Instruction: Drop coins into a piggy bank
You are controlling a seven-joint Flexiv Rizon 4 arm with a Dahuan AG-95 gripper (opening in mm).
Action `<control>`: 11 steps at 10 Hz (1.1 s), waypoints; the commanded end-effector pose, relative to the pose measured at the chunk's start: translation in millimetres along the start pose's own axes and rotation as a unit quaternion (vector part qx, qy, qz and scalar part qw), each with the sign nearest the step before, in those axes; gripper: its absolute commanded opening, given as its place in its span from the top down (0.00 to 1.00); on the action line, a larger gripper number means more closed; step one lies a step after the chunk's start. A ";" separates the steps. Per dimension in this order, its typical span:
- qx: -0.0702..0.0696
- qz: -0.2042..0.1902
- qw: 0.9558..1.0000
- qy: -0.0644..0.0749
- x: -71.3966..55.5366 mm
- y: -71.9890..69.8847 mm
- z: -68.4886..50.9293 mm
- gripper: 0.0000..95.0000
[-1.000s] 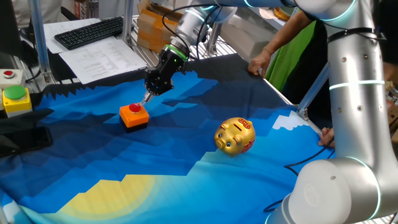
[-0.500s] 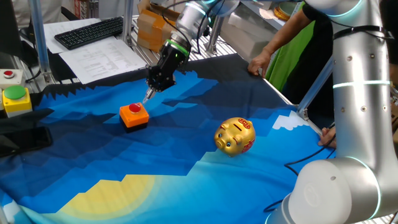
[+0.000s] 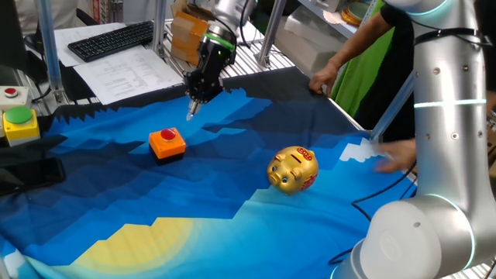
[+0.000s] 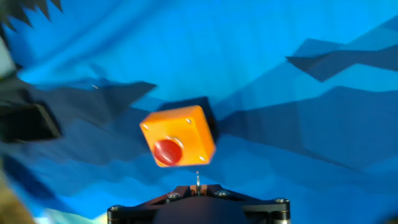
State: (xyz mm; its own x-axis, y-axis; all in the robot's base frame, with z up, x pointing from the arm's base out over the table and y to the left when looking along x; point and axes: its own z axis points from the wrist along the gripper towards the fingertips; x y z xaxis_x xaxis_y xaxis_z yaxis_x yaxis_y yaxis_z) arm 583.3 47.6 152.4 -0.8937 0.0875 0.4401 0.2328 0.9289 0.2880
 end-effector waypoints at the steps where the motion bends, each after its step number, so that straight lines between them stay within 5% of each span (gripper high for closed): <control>1: 0.123 -0.057 0.991 -0.011 29.8 -18.7 -5.8 1.00; 4: 0.143 -0.069 0.987 -0.030 53.5 -45.4 0.7 1.00; 7: 0.150 -0.076 0.985 -0.035 53.5 -67.6 4.2 1.00; 11: 0.175 -0.081 0.981 -0.038 52.1 -69.6 3.4 1.00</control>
State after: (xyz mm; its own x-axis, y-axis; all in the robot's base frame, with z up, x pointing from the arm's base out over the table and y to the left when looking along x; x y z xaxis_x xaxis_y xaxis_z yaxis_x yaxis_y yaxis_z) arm 521.0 -11.5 152.8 -0.9350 -0.0571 0.3500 -0.0487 0.9983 0.0329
